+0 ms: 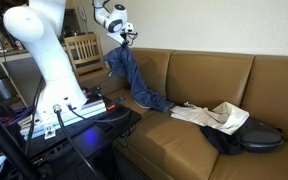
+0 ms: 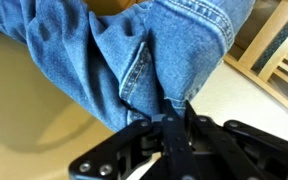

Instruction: Move the clothing to the left side of the sofa

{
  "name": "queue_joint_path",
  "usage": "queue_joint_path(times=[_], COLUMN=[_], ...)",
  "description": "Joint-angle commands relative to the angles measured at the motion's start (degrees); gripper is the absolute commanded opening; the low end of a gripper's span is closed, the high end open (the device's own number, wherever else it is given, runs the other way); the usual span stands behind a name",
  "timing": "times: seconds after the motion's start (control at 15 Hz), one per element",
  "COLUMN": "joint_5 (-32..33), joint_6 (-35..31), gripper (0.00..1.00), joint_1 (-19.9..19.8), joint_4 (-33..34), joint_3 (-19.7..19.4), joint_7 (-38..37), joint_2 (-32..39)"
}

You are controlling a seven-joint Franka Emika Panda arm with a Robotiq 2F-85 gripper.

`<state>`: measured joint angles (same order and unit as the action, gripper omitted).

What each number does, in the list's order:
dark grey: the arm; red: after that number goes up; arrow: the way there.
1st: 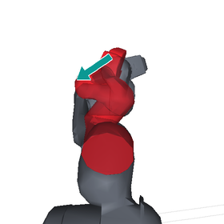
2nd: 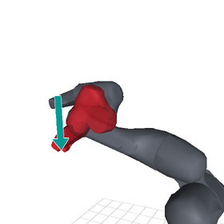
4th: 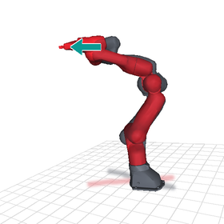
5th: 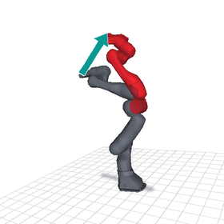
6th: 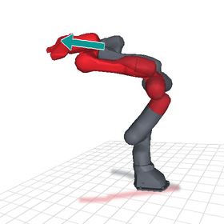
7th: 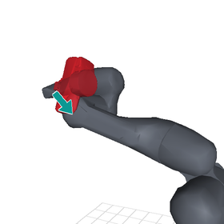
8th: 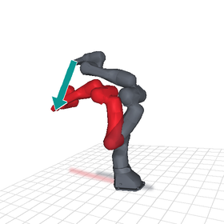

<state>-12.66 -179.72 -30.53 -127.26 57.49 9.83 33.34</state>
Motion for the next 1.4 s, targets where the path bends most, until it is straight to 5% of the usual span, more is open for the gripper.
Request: queue_joint_path(times=[0.0,0.13,0.8,1.07,1.33], joint_5=[2.2,4.6,12.2,13.8,12.6], joint_6=[1.3,2.7,8.7,11.5,14.7], gripper=[0.03,0.03,0.03,0.03,0.03], joint_1=[-0.4,1.3,23.1,27.5,30.0], joint_4=[0.9,5.0,33.9,47.4,57.3], joint_3=[0.0,4.0,11.5,15.8,6.9], joint_7=[-0.7,1.8,4.2,11.7,11.2], joint_2=[1.7,7.8,22.3,29.1,31.1])
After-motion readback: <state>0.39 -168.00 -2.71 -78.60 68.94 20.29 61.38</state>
